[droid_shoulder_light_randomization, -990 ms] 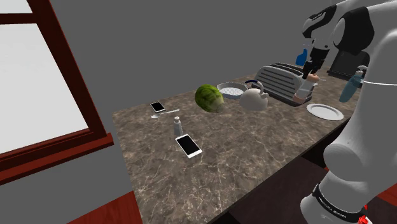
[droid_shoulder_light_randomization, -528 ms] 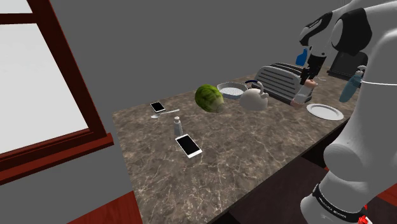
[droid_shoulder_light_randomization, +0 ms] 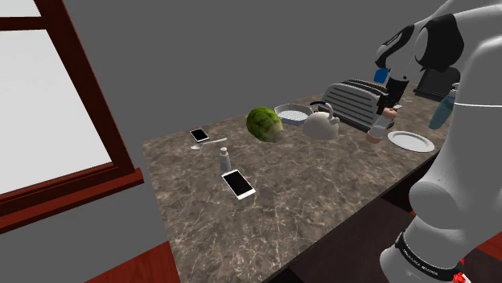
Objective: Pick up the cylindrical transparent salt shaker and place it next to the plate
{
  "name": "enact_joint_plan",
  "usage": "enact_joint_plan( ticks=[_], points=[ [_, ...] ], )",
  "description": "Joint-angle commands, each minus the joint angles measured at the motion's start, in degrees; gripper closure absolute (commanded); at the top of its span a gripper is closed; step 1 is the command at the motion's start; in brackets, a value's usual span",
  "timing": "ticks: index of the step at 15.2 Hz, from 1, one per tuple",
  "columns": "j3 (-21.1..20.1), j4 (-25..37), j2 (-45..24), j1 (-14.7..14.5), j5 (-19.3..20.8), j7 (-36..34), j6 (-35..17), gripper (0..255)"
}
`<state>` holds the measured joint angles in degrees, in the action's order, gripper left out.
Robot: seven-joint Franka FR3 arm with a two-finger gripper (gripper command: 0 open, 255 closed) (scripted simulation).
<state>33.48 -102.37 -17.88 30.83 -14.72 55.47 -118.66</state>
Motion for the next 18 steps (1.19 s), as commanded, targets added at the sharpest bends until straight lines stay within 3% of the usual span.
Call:
enact_joint_plan(
  ticks=[1, 6, 7, 12, 16, 18],
  points=[
    [0.0, -0.1, -0.2, 0.1, -0.2, 0.1, -0.3, 255],
    [0.0, -0.1, -0.2, 0.1, -0.2, 0.1, -0.3, 255],
    [0.0, -0.1, -0.2, 0.1, -0.2, 0.1, -0.3, 0],
    [0.0, -0.1, -0.2, 0.1, -0.2, 0.1, -0.3, 0],
    [0.8, 3.9, 2.5, -0.2, 1.9, -1.2, 5.9, 0],
    [0.8, 3.9, 2.5, -0.2, 1.9, -1.2, 5.9, 0]
  ],
)
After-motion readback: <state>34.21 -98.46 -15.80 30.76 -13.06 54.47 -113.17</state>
